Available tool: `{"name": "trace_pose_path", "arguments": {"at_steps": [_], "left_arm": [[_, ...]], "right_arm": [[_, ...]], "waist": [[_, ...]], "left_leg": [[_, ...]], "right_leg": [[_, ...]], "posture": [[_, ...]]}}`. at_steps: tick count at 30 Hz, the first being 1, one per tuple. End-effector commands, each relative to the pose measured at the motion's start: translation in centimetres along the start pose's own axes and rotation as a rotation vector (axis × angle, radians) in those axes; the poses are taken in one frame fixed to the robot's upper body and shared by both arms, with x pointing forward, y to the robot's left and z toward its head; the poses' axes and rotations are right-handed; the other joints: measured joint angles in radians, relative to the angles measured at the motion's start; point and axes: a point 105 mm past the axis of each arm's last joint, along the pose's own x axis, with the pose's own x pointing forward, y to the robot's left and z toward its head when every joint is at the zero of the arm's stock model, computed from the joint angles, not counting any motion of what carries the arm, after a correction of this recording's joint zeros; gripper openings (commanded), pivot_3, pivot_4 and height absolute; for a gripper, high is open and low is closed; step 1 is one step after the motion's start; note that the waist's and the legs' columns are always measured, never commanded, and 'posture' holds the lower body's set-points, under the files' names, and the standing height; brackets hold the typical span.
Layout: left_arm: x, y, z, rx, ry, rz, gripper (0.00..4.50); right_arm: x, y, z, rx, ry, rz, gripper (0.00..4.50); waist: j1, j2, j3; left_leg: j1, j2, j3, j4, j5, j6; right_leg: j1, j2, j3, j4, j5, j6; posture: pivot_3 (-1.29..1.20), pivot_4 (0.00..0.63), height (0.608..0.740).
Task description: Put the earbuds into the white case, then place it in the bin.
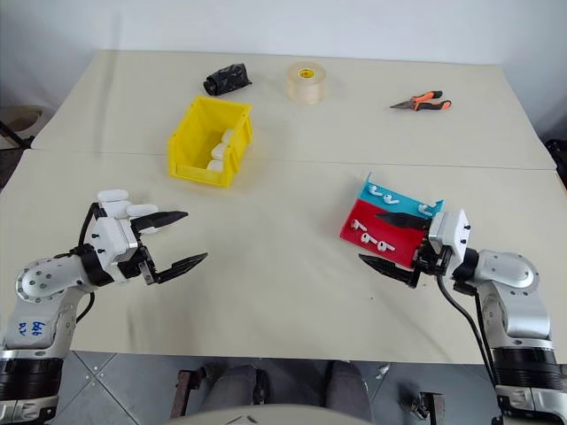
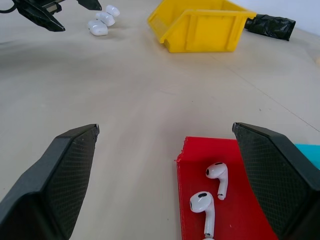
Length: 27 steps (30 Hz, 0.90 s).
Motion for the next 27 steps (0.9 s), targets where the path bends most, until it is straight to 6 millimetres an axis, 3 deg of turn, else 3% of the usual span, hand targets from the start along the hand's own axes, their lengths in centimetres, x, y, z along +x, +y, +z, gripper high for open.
{"name": "trace_pose_path", "arguments": {"at_steps": [1,15,22,27], "left_arm": [[0.2,0.1,1.1,0.05,-0.036,-0.003,4.48],[0.2,0.1,1.3,0.035,-0.05,0.016,4.48],[-2.8,0.9,2.4,0.001,-0.037,0.269,4.48],[-6.9,0.2,0.1,-0.099,0.077,0.516,4.48]], "right_arm": [[0.0,-0.3,0.7,-0.033,-0.023,-0.008,4.5],[0.4,-0.1,0.5,-0.022,-0.024,0.022,4.5],[2.7,1.7,1.6,-0.028,-0.133,0.143,4.5],[5.1,2.9,2.7,-0.031,-0.245,0.19,4.5]], "waist": [[0.0,0.0,0.0],[-0.001,0.0,0.0],[-0.006,0.0,0.0],[-0.004,0.0,0.0]], "left_leg": [[0.0,0.0,0.0,0.0,0.0,0.0],[0.0,0.0,0.0,0.0,0.0,0.0],[0.0,0.001,-0.001,-0.001,0.0,0.0],[0.001,0.001,-0.001,-0.001,0.0,0.0]], "right_leg": [[0.0,0.0,0.0,0.0,0.0,0.0],[0.0,0.0,0.0,0.0,0.0,0.0],[0.0,0.0,0.0,0.0,0.0,0.0],[0.0,0.0,0.001,0.0,0.0,0.0]], "posture": [[0.0,0.15,0.74],[0.0,0.15,0.74],[0.0,0.15,0.74],[0.0,0.15,0.74]]}}
